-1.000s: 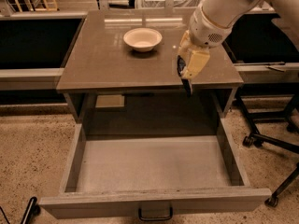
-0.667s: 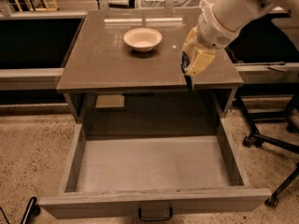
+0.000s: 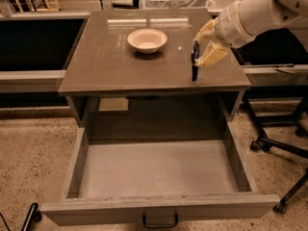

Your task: Pick rxbar blueberry from top drawer and place on counter

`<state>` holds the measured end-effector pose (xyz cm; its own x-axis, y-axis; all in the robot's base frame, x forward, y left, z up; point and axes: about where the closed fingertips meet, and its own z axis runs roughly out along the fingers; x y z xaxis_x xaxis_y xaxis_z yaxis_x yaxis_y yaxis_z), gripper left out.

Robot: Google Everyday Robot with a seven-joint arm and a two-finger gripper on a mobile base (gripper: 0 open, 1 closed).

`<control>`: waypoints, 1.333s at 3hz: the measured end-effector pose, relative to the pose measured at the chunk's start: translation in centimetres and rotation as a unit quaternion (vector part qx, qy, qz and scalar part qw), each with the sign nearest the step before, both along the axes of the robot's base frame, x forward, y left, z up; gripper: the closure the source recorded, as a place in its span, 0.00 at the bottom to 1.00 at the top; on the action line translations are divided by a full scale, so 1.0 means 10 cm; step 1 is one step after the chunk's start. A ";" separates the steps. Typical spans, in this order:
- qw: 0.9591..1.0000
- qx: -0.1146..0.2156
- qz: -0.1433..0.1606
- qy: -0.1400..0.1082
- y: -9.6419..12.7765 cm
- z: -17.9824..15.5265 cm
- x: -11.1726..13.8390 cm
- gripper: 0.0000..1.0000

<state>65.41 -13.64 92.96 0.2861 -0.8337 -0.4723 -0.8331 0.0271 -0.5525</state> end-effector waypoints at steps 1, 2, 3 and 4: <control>0.999 0.032 -0.007 -0.027 -0.04 0.04 0.14 1.00; 0.996 0.080 -0.022 -0.025 0.01 -0.14 0.32 0.82; 0.994 0.101 -0.029 -0.004 0.23 -0.47 0.46 0.59; 0.994 0.101 -0.029 -0.004 0.23 -0.46 0.46 0.36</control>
Offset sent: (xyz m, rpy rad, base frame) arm 0.0563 0.0018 -0.0346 0.2859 -0.0484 -0.0923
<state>70.05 -11.35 88.33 0.2451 -0.7367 -0.6302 -0.8222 0.1864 -0.5378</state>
